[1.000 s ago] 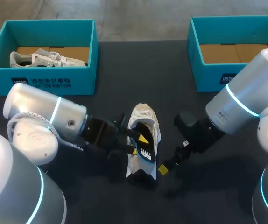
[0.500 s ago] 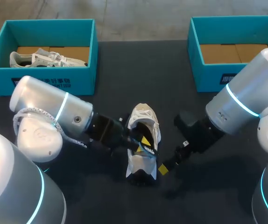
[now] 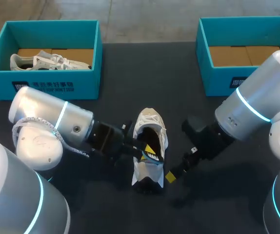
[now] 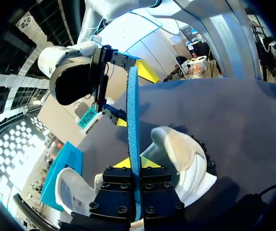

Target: Take the shoe out of the shoebox, open the shoe tongue, remove and reinsert the insole, then place the shoe into the shoebox

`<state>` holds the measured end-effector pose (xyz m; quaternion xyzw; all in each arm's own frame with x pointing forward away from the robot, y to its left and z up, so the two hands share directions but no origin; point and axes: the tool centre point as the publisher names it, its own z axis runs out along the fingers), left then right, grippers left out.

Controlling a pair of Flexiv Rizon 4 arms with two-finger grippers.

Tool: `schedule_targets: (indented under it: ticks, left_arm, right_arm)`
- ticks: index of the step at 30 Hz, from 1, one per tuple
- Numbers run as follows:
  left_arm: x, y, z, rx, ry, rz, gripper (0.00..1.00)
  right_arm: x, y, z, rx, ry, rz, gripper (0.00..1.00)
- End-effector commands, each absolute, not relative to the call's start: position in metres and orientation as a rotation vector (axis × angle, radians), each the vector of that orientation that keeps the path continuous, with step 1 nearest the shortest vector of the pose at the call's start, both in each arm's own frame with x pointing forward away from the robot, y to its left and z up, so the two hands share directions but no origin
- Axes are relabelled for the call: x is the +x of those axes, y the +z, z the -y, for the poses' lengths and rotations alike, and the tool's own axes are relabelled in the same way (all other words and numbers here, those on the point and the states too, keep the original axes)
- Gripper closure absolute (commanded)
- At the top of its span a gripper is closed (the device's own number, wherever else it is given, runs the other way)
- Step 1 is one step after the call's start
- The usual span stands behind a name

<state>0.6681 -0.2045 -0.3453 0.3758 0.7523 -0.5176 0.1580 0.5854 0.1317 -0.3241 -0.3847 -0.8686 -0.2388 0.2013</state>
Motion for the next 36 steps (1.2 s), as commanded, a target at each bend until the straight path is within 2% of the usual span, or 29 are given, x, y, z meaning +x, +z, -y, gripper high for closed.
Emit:
schedule_targets:
  ticks: [1,36]
  left_arm:
    - [0.669,-0.350,0.202,1.056,-1.499,-2.107,1.00]
    - [0.689,-0.361,0.209,0.968,-1.549,-1.899,1.00]
  right_arm:
    - [0.584,-0.325,-0.134,-1.080,-0.665,2.430,0.00]
    - [0.584,-0.325,-0.134,-1.080,-0.665,2.430,0.00]
